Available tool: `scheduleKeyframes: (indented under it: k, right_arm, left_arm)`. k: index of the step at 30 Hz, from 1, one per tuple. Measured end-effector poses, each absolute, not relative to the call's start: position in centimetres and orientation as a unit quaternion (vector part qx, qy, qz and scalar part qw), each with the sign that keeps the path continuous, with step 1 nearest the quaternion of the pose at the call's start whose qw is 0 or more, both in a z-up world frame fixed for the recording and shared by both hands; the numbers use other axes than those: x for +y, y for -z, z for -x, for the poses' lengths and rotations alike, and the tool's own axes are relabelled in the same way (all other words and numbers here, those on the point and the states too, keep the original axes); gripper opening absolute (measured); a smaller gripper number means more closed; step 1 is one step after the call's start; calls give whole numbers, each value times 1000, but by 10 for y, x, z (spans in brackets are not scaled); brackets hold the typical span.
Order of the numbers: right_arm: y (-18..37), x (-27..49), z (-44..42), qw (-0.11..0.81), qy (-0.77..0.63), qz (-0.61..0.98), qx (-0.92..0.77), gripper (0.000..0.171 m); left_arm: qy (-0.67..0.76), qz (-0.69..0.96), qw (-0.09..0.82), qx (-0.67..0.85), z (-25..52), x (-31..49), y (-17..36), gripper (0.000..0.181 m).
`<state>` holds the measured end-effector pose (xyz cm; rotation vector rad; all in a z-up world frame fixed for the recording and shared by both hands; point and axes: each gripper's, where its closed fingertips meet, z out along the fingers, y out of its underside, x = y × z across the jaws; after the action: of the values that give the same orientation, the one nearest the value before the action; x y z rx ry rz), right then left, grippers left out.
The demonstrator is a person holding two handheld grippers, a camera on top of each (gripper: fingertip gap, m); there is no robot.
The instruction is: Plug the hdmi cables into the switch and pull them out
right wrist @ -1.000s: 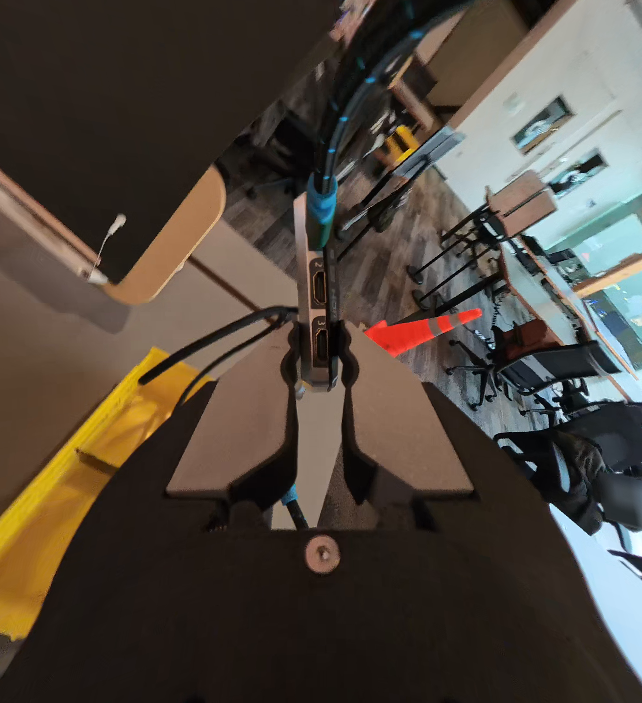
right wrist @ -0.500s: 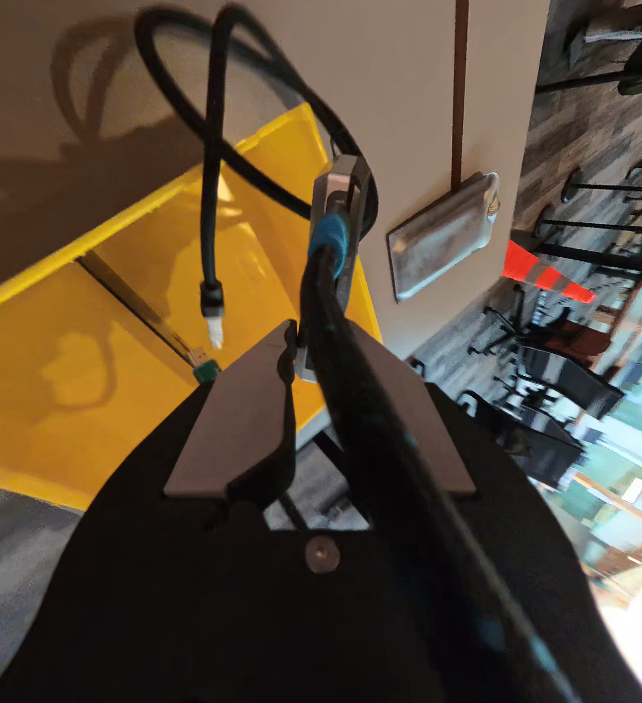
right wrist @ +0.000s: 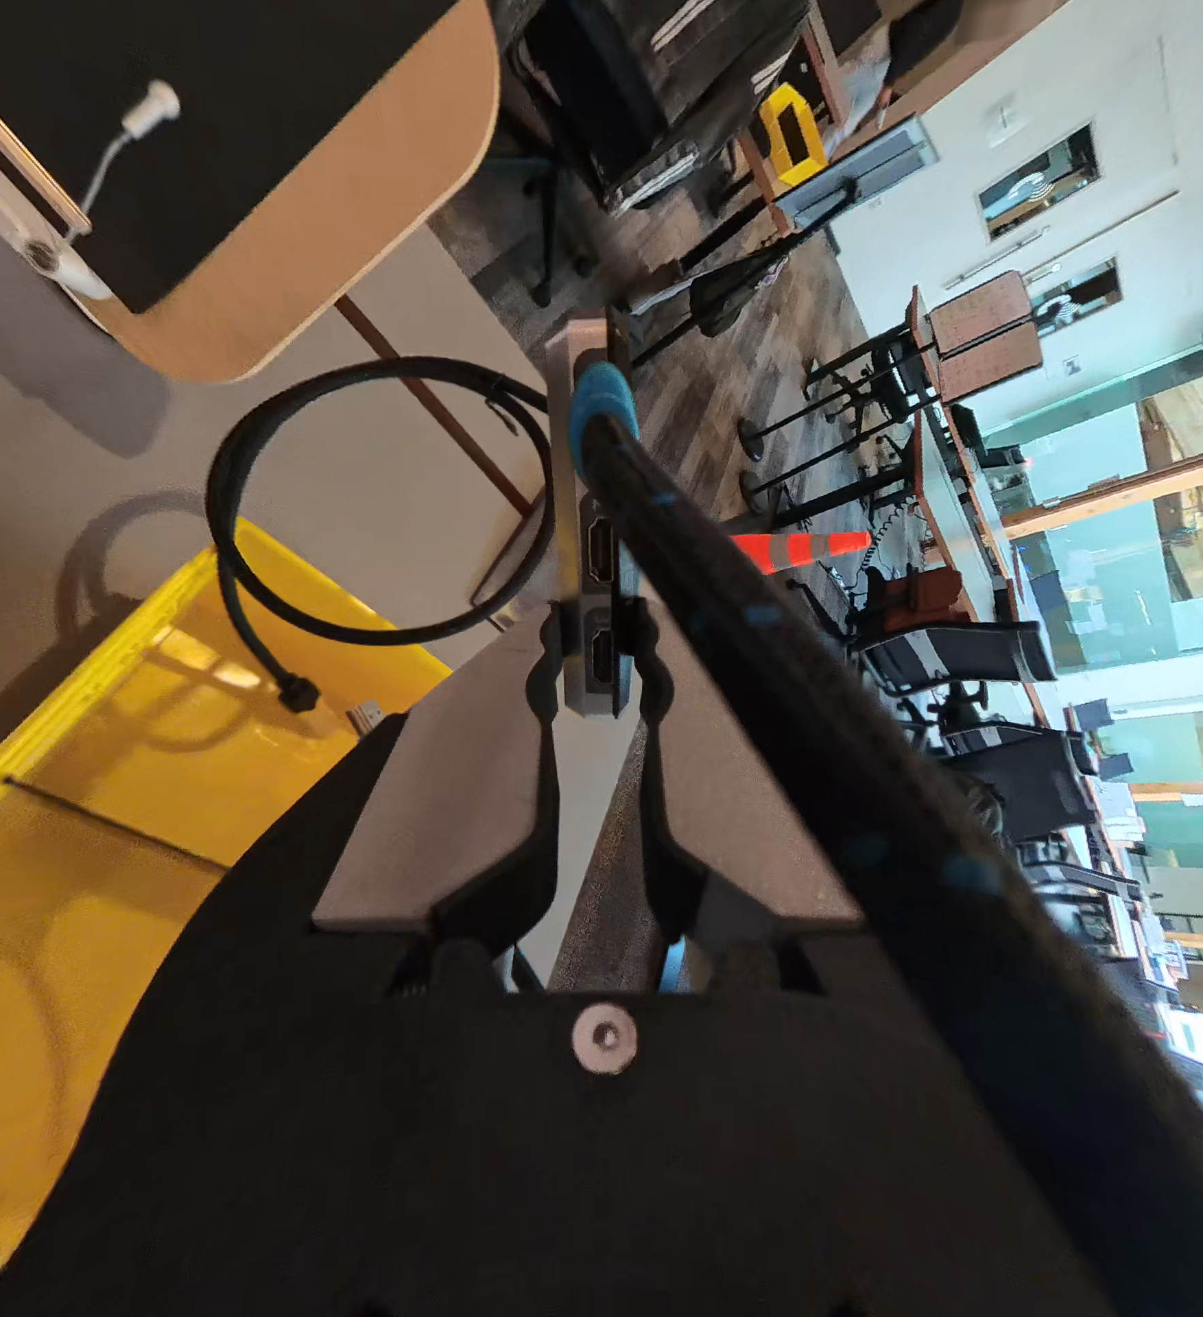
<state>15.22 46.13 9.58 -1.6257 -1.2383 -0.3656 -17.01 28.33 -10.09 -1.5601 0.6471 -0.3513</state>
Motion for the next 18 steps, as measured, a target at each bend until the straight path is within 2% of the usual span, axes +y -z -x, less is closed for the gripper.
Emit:
scheduleKeyframes:
  k: [4,7,14,18]
  right_arm:
    - [-134,436,-188,514,159,675,-505,17]
    - [-133,417,-205,482,174,663,-546,17]
    - [-38,409,-209,264,219,664,-664,17]
    - [14,436,-193,170,260,654,-690,17]
  left_arm:
    - [152,687,650,287,169,283,102,8]
    - [152,690,646,290,167,284,105,8]
    - [140,693,635,310,160,283,113,8]
    - [130,694,634,314,161,284,115,7]
